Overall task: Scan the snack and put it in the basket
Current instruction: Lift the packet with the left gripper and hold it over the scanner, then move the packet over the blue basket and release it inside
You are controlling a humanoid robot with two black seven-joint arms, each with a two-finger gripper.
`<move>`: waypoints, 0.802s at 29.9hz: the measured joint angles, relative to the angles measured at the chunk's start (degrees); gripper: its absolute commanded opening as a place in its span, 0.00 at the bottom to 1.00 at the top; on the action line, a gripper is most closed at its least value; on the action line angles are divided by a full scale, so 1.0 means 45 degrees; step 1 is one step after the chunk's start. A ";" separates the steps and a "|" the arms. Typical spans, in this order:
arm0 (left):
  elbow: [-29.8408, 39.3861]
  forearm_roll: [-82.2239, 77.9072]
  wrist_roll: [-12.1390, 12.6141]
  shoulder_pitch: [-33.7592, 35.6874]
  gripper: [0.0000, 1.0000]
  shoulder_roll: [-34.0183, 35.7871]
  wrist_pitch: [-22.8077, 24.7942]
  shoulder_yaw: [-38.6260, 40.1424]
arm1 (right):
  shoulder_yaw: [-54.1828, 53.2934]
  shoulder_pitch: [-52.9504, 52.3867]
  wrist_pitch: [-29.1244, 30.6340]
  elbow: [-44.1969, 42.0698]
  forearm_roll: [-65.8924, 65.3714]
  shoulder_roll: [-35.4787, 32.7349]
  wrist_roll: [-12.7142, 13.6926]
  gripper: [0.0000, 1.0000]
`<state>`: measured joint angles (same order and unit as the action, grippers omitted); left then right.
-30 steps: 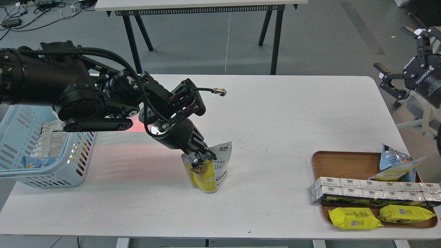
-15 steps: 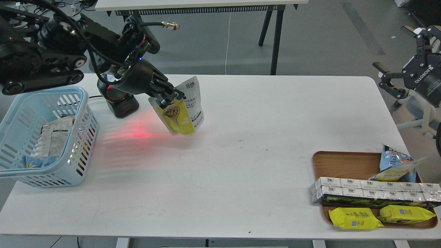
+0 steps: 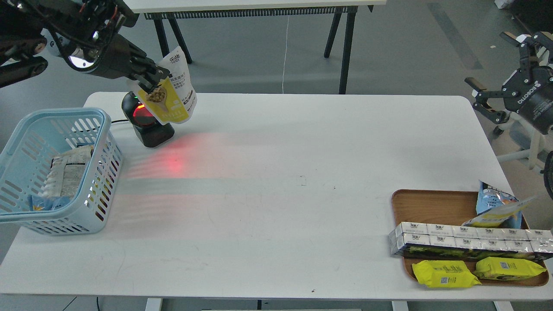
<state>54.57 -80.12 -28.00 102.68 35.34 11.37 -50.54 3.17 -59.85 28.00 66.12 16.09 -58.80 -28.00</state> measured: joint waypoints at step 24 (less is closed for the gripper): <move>0.2292 -0.0909 0.0001 0.2028 0.00 0.4789 0.0834 0.0472 | -0.0010 0.0232 0.0000 -0.0001 0.0000 0.0162 0.0000 0.97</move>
<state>64.89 -84.21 -28.00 111.80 56.89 15.12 -48.41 3.12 -58.81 28.00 66.12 16.09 -58.07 -28.00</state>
